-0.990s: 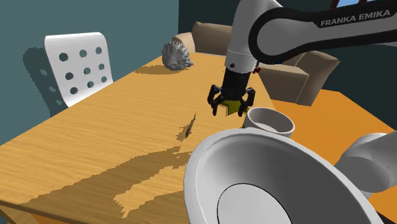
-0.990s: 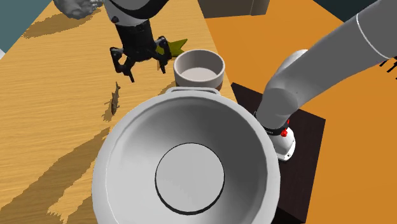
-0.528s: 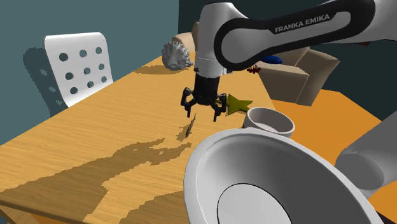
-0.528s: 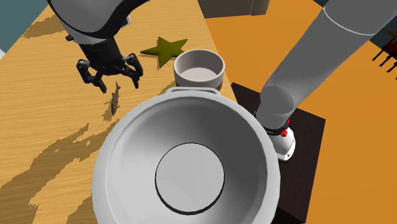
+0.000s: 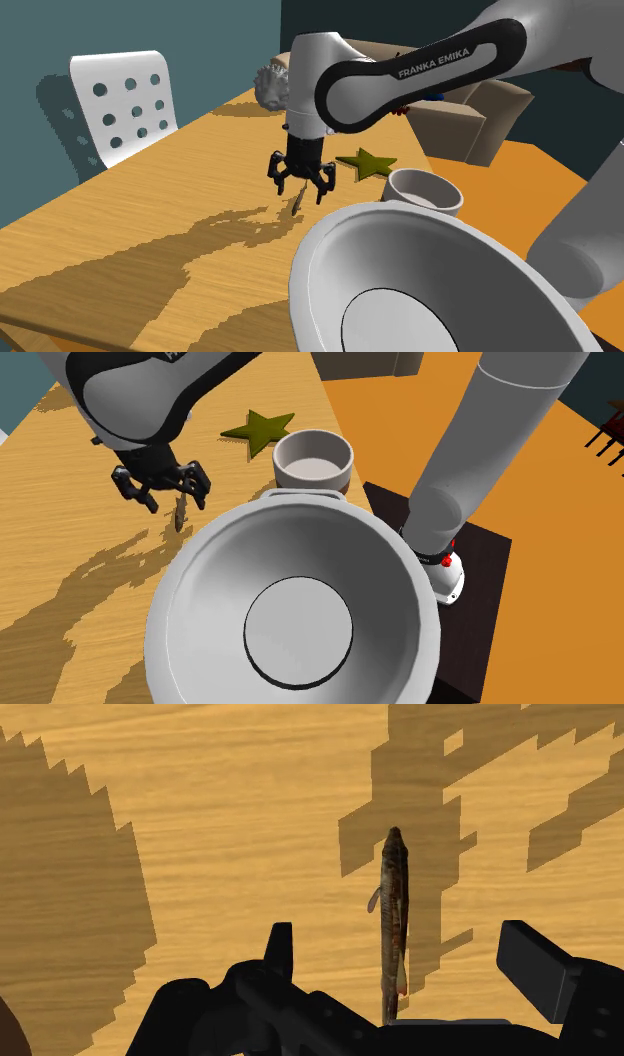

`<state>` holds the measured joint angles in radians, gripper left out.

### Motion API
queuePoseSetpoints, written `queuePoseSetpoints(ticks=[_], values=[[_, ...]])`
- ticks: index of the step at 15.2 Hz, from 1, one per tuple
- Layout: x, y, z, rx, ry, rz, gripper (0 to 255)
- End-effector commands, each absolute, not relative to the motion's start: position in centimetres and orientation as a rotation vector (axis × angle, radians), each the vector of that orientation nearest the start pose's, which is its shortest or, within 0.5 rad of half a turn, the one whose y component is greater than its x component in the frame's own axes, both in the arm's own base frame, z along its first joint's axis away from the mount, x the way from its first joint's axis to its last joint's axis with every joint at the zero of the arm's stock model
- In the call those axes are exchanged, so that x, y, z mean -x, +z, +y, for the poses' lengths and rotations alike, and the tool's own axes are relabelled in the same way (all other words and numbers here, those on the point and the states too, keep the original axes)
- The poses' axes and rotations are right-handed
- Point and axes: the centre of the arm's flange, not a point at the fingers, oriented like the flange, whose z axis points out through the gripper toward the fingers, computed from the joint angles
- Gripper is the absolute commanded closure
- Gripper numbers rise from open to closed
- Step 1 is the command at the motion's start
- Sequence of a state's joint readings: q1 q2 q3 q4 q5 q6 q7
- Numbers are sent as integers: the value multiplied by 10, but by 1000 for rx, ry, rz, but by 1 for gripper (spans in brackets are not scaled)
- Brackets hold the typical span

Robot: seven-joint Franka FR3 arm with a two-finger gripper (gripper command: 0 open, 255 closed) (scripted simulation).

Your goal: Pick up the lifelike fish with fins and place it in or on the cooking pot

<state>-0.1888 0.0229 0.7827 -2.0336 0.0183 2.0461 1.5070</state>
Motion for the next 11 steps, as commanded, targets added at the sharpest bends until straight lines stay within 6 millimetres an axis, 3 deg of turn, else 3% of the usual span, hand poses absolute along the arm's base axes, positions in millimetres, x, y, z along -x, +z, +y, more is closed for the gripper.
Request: queuePoseSetpoints(ticks=[1,10,11], values=[[-460,426,310,2801,47,1392,0],[-460,423,310,2801,47,1392,0],[-460,423,310,2801,47,1392,255]])
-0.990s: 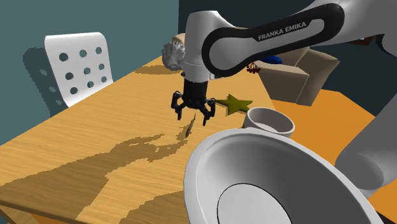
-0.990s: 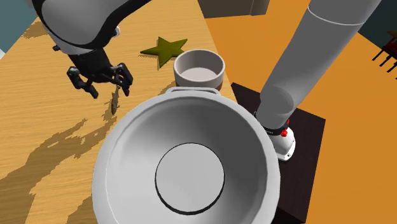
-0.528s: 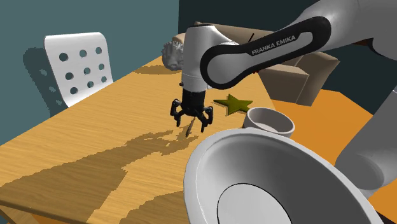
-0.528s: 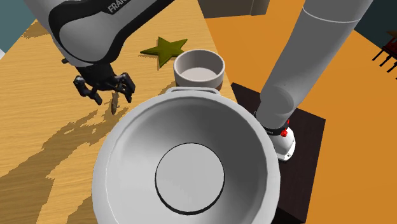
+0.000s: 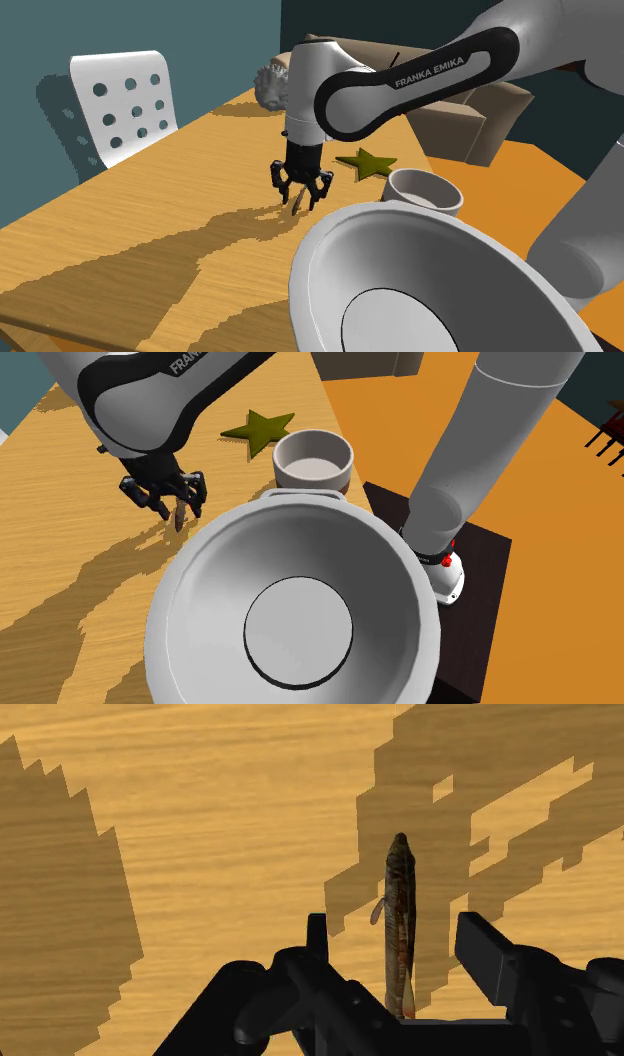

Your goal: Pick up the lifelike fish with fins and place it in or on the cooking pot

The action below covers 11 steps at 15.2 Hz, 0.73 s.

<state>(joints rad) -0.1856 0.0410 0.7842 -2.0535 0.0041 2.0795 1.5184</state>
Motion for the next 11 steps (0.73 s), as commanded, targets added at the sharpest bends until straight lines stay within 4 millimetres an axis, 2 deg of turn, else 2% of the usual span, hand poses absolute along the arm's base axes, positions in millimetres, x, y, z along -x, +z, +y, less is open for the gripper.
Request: queuePoseSetpoints(ticks=[1,9,11], values=[[-460,423,310,2801,47,1392,255],[-460,423,310,2801,47,1392,255],[-460,434,310,2801,47,1392,255]])
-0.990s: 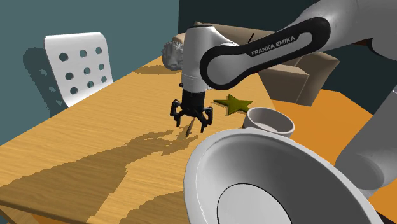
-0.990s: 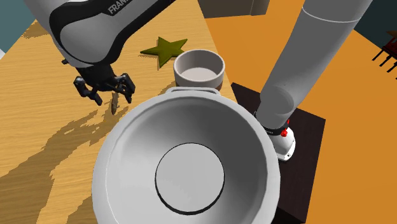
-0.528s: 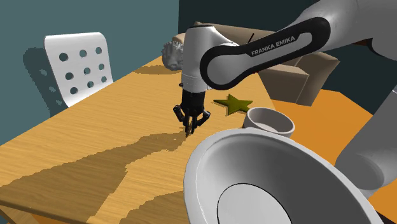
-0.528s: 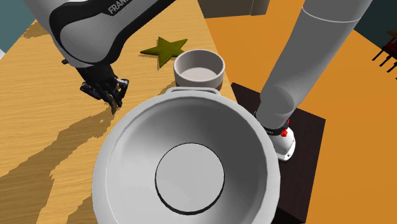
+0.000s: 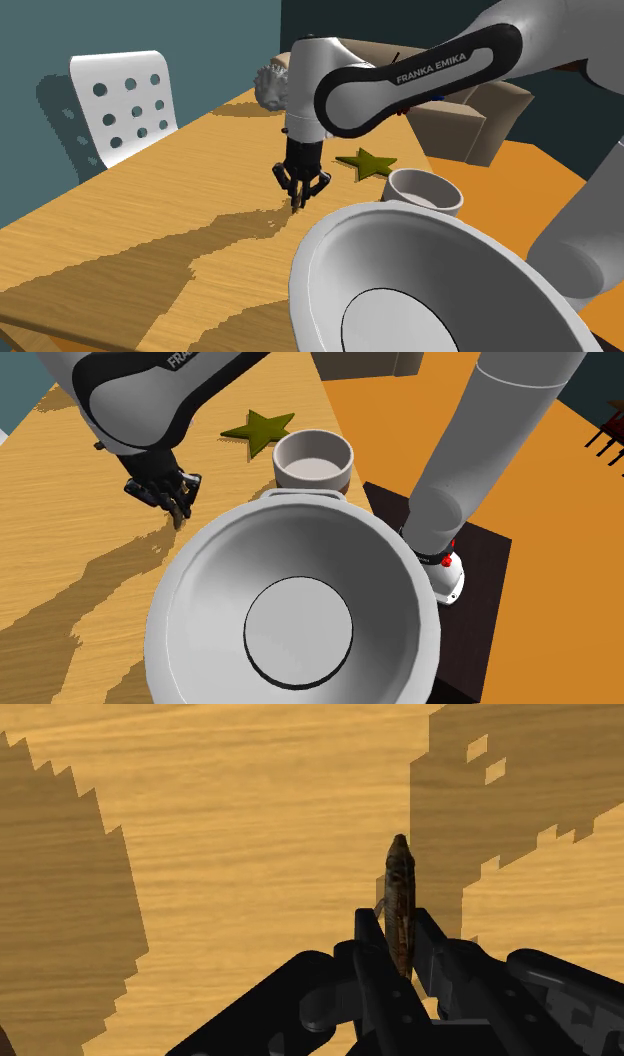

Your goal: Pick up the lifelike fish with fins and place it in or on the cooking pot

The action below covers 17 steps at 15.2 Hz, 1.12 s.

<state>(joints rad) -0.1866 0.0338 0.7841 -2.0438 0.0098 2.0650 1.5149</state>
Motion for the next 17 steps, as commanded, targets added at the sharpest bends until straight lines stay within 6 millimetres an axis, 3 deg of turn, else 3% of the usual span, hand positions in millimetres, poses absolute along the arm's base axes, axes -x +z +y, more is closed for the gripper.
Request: queuePoseSetpoints(ticks=[1,17], values=[[-460,439,310,2801,47,1392,255],[-460,523,310,2801,47,1392,255]])
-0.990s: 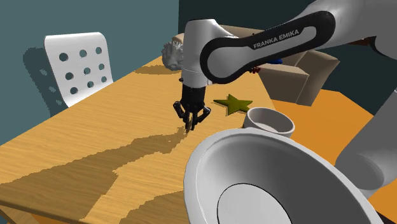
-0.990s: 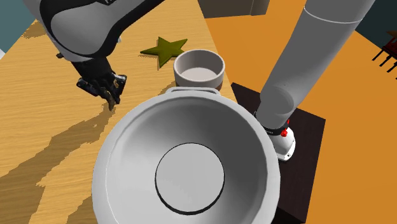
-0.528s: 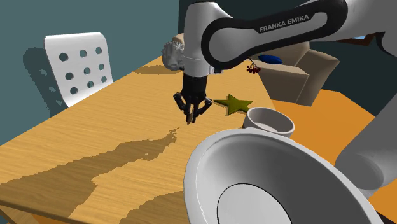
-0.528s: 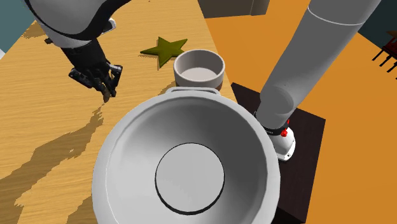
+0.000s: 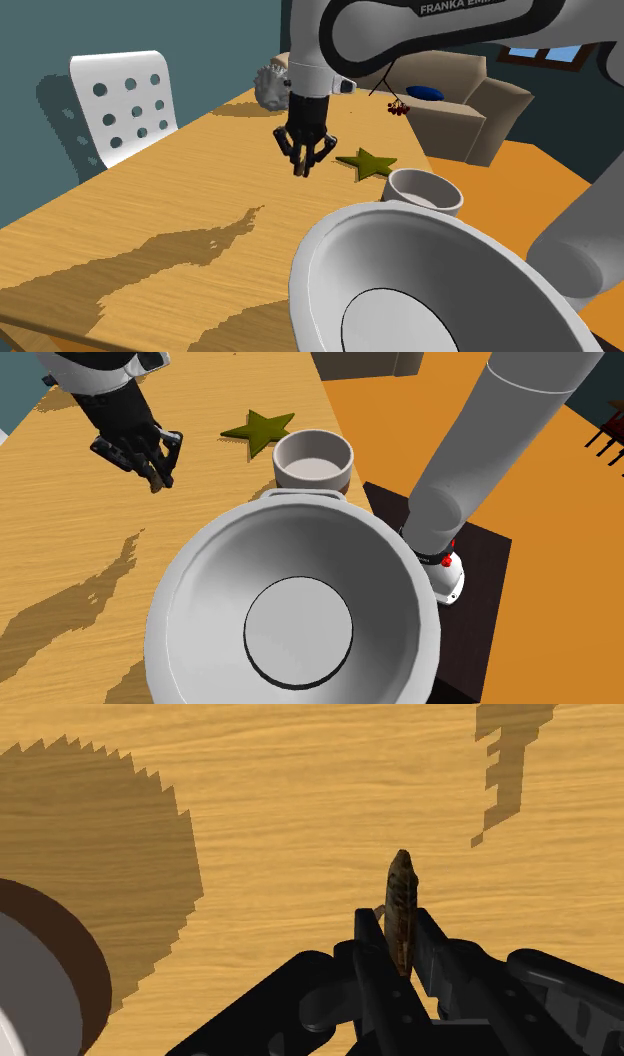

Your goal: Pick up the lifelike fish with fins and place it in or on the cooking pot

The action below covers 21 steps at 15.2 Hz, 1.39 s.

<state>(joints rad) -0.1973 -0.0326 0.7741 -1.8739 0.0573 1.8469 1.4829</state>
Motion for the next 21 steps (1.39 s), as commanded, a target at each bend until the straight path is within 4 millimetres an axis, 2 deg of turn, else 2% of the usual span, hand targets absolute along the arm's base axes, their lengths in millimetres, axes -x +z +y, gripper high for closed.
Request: queuePoseSetpoints(ticks=[1,20,21], values=[[-460,529,310,2801,47,1392,255],[-460,628,310,2801,47,1392,255],[-447,627,313,2801,47,1392,255]])
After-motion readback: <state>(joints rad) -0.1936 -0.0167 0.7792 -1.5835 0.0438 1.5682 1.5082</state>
